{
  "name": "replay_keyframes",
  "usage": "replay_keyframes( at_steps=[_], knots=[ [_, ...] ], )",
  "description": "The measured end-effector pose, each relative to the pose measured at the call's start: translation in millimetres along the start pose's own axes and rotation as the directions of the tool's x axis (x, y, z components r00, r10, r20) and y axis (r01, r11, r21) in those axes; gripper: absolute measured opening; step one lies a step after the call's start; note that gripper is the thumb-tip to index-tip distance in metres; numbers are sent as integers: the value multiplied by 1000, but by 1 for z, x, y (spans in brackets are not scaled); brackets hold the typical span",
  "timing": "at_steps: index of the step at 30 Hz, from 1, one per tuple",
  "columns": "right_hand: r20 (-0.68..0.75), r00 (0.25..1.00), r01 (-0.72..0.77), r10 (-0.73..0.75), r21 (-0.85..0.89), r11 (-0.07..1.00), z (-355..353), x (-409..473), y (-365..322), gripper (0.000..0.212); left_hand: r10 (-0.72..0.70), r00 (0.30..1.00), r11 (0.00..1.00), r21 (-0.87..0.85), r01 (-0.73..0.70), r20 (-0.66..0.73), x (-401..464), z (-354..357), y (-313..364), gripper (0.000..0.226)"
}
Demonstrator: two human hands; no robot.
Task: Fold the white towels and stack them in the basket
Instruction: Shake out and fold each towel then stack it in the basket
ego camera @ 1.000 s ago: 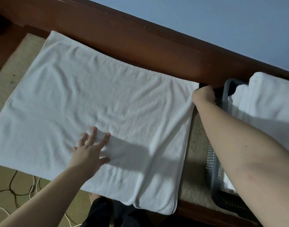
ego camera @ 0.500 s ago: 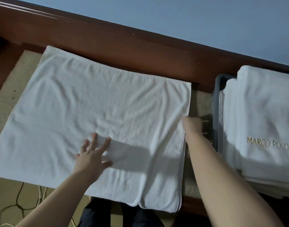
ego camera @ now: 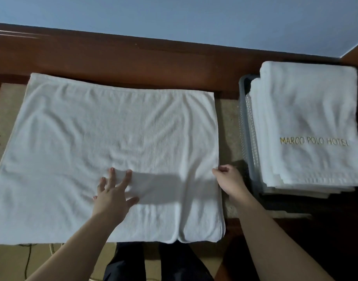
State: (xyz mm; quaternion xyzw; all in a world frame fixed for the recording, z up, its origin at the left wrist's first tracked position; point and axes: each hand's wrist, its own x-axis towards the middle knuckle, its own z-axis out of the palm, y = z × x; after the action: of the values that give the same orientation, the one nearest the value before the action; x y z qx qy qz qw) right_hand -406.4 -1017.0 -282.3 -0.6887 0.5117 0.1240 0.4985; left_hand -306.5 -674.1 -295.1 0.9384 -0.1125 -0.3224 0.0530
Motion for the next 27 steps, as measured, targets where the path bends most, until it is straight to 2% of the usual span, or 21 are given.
replay_keyframes(
  at_steps=[3, 5, 8, 10, 14, 16, 18, 21, 24, 27],
  knots=[
    [-67, 998, -23, 21, -36, 999, 8, -14, 28, 20, 4, 1000, 1000, 24, -5, 23, 0, -2, 1, 95],
    [-117, 993, -29, 30, 8, 1000, 10, -27, 38, 17, 7, 1000, 1000, 26, -8, 30, 1, -2, -1, 95],
    [-6, 997, -78, 79, 84, 993, 8, -44, 51, 16, 25, 999, 999, 39, -26, 37, 2, -2, -3, 95],
    [51, 995, -86, 85, 10, 996, 6, -53, 62, 10, 36, 998, 999, 36, -38, 48, 1, -5, -4, 95],
    [-41, 999, -16, 15, -42, 999, -2, -69, 84, 9, 85, 993, 992, 84, -91, 76, -3, -13, -10, 94],
    [66, 998, -11, 16, -66, 998, -7, -79, 90, 9, 110, 991, 989, 89, -117, 79, -7, -16, -15, 93],
    [166, 986, 3, 24, -162, 987, -11, -85, 99, 8, 123, 989, 989, 76, -128, 77, -12, -17, -20, 90],
    [145, 989, 23, 13, -241, 970, -18, -87, 108, 11, 138, 988, 989, 50, -142, 67, -18, -14, -24, 89],
    [204, 979, 61, 19, -380, 923, -22, -86, 119, 16, 153, 987, 987, 41, -155, 54, -20, -13, -30, 85],
    [178, 980, 13, 84, -482, 876, -27, -88, 130, 19, 187, 982, 982, 28, -188, 29, -19, -12, -38, 80]
  ],
)
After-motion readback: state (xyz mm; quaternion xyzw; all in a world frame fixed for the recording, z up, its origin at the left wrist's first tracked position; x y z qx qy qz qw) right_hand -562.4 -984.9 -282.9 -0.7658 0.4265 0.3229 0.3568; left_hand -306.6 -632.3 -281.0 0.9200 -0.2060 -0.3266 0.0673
